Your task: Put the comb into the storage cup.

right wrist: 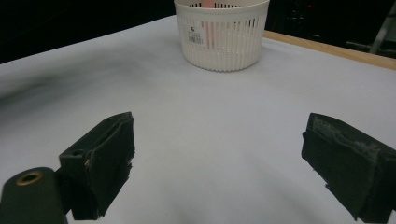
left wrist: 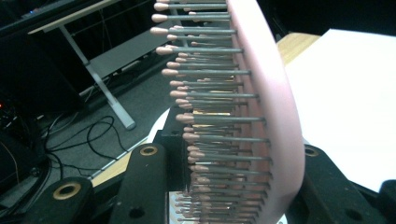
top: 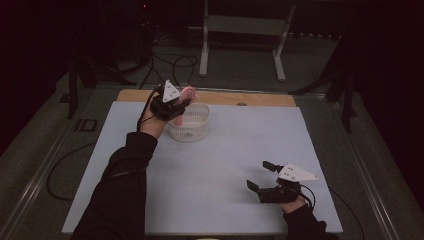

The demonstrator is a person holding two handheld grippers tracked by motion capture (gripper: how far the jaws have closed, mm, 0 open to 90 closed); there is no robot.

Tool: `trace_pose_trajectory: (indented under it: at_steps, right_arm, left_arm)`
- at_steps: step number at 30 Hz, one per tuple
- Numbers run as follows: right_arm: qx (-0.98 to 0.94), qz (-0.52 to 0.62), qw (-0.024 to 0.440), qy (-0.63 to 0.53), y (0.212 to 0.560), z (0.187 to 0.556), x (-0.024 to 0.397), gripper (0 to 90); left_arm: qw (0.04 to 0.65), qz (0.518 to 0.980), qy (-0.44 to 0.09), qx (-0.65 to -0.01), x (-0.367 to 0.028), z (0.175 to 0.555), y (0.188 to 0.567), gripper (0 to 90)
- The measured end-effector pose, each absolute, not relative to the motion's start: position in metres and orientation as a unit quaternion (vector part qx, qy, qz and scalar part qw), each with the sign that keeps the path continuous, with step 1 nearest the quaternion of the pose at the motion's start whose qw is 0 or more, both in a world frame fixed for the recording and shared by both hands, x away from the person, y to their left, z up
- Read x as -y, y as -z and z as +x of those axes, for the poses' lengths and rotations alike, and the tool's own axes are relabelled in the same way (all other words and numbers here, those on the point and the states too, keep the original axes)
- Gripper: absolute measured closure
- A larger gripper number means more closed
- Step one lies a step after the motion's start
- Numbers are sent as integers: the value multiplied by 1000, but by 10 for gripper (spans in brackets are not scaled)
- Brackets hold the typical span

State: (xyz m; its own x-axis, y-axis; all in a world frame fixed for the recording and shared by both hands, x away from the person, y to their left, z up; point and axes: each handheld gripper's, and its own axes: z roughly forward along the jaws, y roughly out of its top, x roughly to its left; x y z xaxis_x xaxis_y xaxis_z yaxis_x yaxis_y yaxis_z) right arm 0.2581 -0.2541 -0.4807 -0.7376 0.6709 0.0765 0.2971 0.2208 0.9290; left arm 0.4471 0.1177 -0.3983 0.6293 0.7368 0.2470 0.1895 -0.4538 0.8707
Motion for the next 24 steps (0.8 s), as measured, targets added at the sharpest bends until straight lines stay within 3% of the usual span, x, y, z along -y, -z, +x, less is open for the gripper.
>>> trace_pose_trajectory:
  at_steps: [24]
  right_arm:
    - [-764, 314, 174, -536, 480, 258, 253, 94]
  left_arm:
    - [400, 807, -344, -267, -98, 443, 418, 646]
